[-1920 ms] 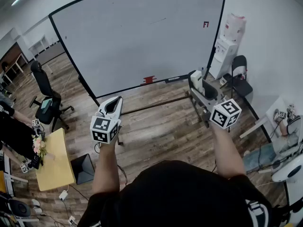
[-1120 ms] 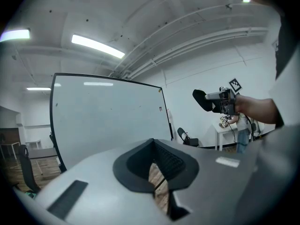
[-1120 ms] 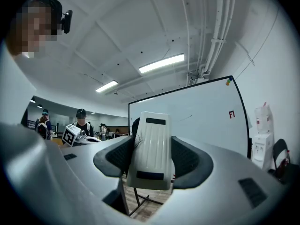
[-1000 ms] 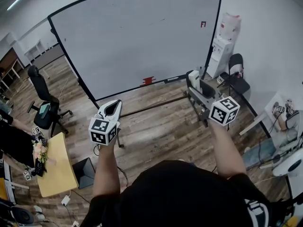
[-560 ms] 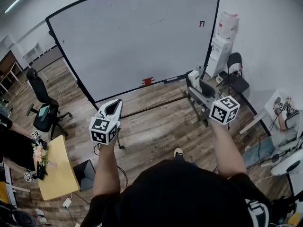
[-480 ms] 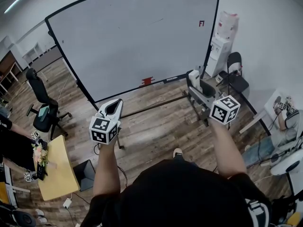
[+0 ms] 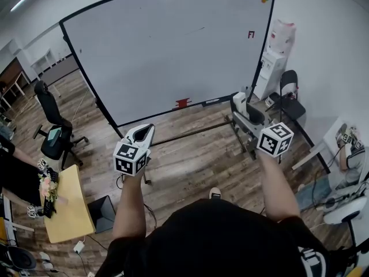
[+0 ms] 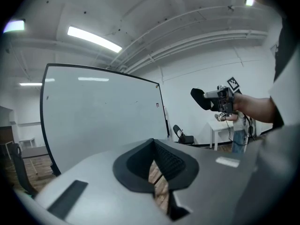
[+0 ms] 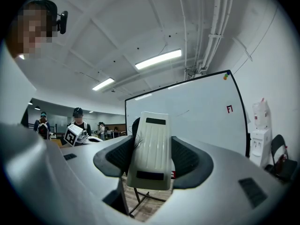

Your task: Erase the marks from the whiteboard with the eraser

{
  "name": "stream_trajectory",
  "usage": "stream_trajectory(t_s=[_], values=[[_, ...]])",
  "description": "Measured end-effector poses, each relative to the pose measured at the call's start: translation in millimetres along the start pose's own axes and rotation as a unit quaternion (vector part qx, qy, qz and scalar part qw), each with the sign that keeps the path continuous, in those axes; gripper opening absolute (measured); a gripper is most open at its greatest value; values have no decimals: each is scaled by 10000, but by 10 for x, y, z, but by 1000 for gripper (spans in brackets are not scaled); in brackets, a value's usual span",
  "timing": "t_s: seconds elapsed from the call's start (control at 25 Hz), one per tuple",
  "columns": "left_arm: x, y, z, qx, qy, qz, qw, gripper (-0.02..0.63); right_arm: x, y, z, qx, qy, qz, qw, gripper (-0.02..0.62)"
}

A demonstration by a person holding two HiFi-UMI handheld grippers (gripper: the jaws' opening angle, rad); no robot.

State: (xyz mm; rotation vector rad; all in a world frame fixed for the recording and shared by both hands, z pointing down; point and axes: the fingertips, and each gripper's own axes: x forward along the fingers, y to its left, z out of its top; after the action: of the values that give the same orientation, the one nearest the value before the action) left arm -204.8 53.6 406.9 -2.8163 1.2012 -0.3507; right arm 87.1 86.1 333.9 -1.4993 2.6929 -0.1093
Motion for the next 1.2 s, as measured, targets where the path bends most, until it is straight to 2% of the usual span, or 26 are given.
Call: stream_trajectory(t_s=[0.24, 1.2], values=[[188, -6, -43, 29, 83, -26, 10000, 11, 35, -252, -95, 125, 77, -195, 9997, 250], [867, 92, -95, 2, 436, 80, 9990, 11, 451, -1064, -359, 507, 287, -119, 9982, 250]])
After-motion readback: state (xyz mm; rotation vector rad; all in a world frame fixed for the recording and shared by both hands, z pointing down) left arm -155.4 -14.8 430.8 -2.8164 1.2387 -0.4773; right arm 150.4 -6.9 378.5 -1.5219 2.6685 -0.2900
